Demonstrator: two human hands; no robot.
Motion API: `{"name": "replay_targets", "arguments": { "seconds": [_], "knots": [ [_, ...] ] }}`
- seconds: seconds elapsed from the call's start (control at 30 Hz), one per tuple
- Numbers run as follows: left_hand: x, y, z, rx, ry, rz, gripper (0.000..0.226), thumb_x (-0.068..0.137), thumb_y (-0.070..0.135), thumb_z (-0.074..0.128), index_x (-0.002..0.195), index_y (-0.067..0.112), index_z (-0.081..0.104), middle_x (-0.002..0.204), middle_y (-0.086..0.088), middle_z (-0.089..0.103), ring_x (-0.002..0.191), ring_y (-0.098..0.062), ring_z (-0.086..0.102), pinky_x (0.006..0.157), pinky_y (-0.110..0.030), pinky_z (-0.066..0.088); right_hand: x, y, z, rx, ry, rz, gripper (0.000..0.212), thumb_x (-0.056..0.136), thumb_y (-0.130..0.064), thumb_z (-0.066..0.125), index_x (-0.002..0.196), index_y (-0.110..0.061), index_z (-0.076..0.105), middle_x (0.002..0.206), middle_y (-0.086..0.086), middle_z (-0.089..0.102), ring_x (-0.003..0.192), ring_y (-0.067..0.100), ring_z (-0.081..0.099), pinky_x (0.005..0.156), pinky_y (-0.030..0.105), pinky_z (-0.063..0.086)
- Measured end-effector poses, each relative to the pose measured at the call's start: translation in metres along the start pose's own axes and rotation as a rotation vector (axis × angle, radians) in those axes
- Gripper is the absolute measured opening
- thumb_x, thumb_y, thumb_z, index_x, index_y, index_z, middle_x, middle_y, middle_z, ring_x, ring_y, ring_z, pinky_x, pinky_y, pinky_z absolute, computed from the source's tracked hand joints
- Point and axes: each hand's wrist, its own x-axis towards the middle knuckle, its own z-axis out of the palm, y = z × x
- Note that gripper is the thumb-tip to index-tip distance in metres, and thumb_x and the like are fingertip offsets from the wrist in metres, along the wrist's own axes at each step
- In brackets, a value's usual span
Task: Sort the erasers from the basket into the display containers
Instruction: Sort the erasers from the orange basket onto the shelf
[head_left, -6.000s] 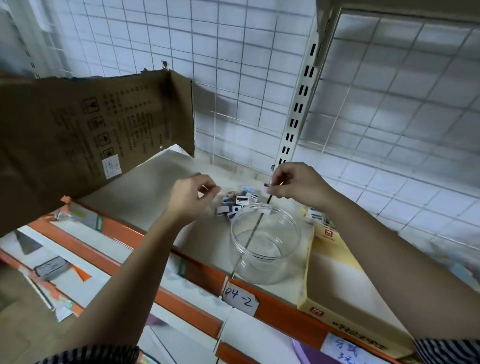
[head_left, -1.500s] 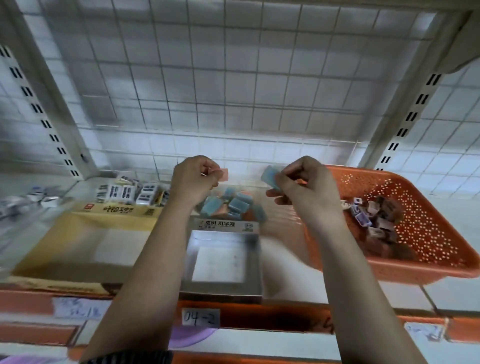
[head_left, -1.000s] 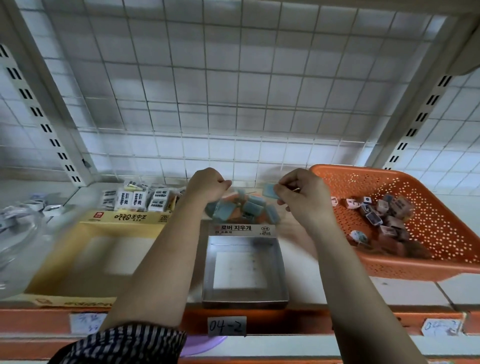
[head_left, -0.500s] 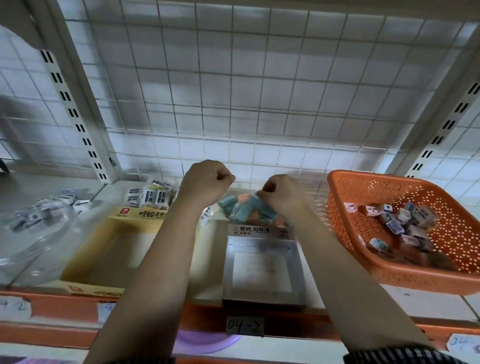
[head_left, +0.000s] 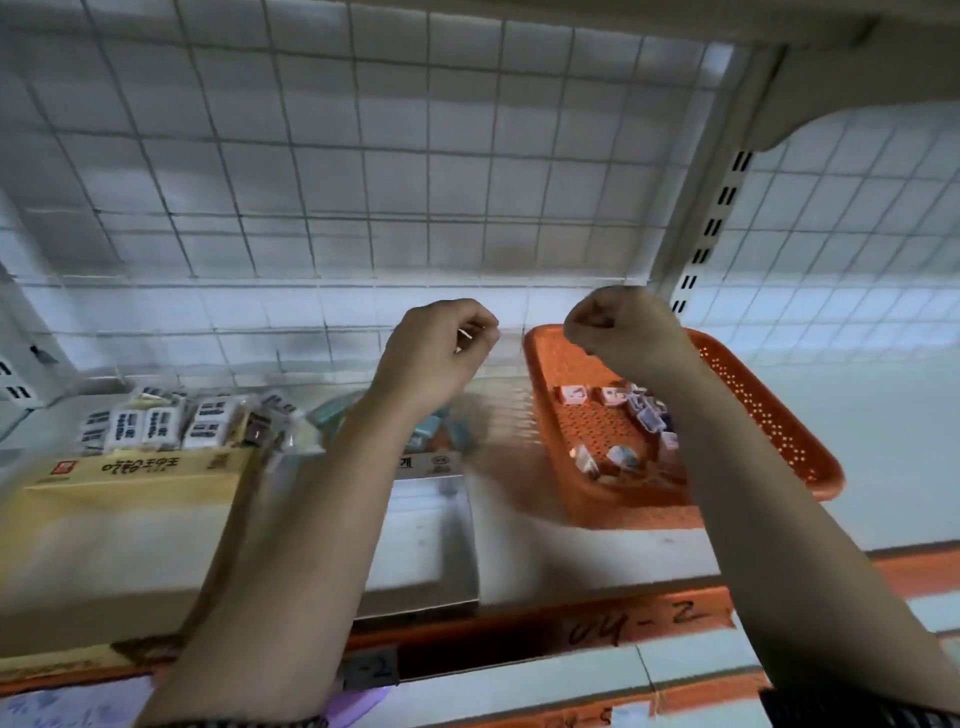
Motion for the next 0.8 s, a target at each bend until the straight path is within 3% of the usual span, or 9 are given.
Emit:
{"name": "replay_targets", "arguments": {
  "seconds": [0.13,0.23,0.33,0.43,0.5,0.6,0.67,0.73,0.8],
  "knots": [
    [0.014,0.023,0.040,-0.013,-0.098,0.083,0.009,0.090,0.021,0.065,0.095,0.017,0.072,0.091,0.008,0.072,0.083,-0.007,0.065,0.083,-0.030,0.053,-0.007,0.049,-0.026,-0.153,-0.062,0.050,0.003,0.084,-0.018,0.070,0.084,-0.017,0.073,0.075,-0.005,0.066,0.075,0.011,0.061,0.061,0.011,0.041],
    [0.022,0.038,0.067,-0.023,-0.139,0.126,0.009,0.089,0.019,0.067,0.096,0.016,0.072,0.093,0.005,0.072,0.086,-0.009,0.065,0.083,-0.029,0.052,-0.007,0.084,-0.036,-0.228,-0.116,0.084,0.009,0.081,-0.017,0.074,0.089,-0.014,0.076,0.085,0.002,0.073,0.083,0.016,0.066,0.076,0.025,0.051],
    [0.033,0.048,0.090,-0.018,-0.197,0.127,0.010,0.090,0.020,0.066,0.098,0.017,0.072,0.096,0.005,0.071,0.090,-0.009,0.064,0.086,-0.028,0.051,-0.003,0.108,-0.040,-0.244,-0.241,0.068,0.013,0.079,-0.015,0.077,0.092,-0.014,0.078,0.090,0.001,0.075,0.087,0.016,0.068,0.084,0.029,0.053],
    [0.049,0.052,0.107,0.012,-0.233,0.123,0.010,0.090,0.019,0.066,0.097,0.016,0.072,0.095,0.005,0.070,0.090,-0.010,0.064,0.088,-0.030,0.051,-0.001,0.119,-0.038,-0.368,-0.338,0.025,0.017,0.081,-0.019,0.075,0.098,-0.018,0.077,0.097,-0.004,0.072,0.085,0.008,0.062,0.068,0.009,0.042],
    [0.058,0.050,0.116,0.029,-0.240,0.103,0.011,0.090,0.018,0.066,0.097,0.015,0.073,0.095,0.002,0.071,0.091,-0.014,0.065,0.089,-0.034,0.052,-0.001,0.123,-0.032,-0.447,-0.381,-0.002,0.021,0.082,-0.022,0.074,0.103,-0.018,0.075,0.102,-0.002,0.071,0.089,0.010,0.061,0.069,0.014,0.038],
    [0.067,0.045,0.128,0.029,-0.222,0.032,0.009,0.090,0.021,0.065,0.095,0.019,0.072,0.092,0.006,0.071,0.091,-0.014,0.065,0.087,-0.037,0.053,-0.004,0.125,-0.022,-0.569,-0.460,-0.019,0.032,0.082,-0.025,0.074,0.113,-0.019,0.071,0.111,0.002,0.068,0.101,0.020,0.061,0.083,0.025,0.045],
    [0.069,0.044,0.134,0.007,-0.203,-0.017,0.009,0.090,0.024,0.064,0.095,0.023,0.072,0.089,0.012,0.068,0.092,-0.010,0.064,0.085,-0.029,0.052,-0.004,0.124,-0.016,-0.635,-0.473,-0.029,0.034,0.085,-0.026,0.070,0.118,-0.019,0.069,0.116,0.003,0.066,0.107,0.022,0.059,0.092,0.030,0.046],
    [0.069,0.046,0.139,0.021,-0.219,-0.031,0.011,0.092,0.022,0.063,0.099,0.020,0.072,0.090,0.013,0.064,0.088,-0.004,0.060,0.070,-0.003,0.041,-0.004,0.122,-0.011,-0.663,-0.461,-0.040,0.031,0.088,-0.026,0.065,0.118,-0.016,0.067,0.116,0.005,0.065,0.109,0.023,0.059,0.088,0.029,0.044],
    [0.069,0.047,0.141,0.047,-0.220,-0.023,0.015,0.094,0.020,0.061,0.103,0.017,0.072,0.095,0.010,0.065,0.086,-0.001,0.055,0.059,0.004,0.032,-0.004,0.121,-0.008,-0.679,-0.447,-0.042,0.029,0.090,-0.024,0.063,0.117,-0.013,0.066,0.116,0.007,0.065,0.109,0.024,0.059,0.083,0.028,0.043]
  ]
}}
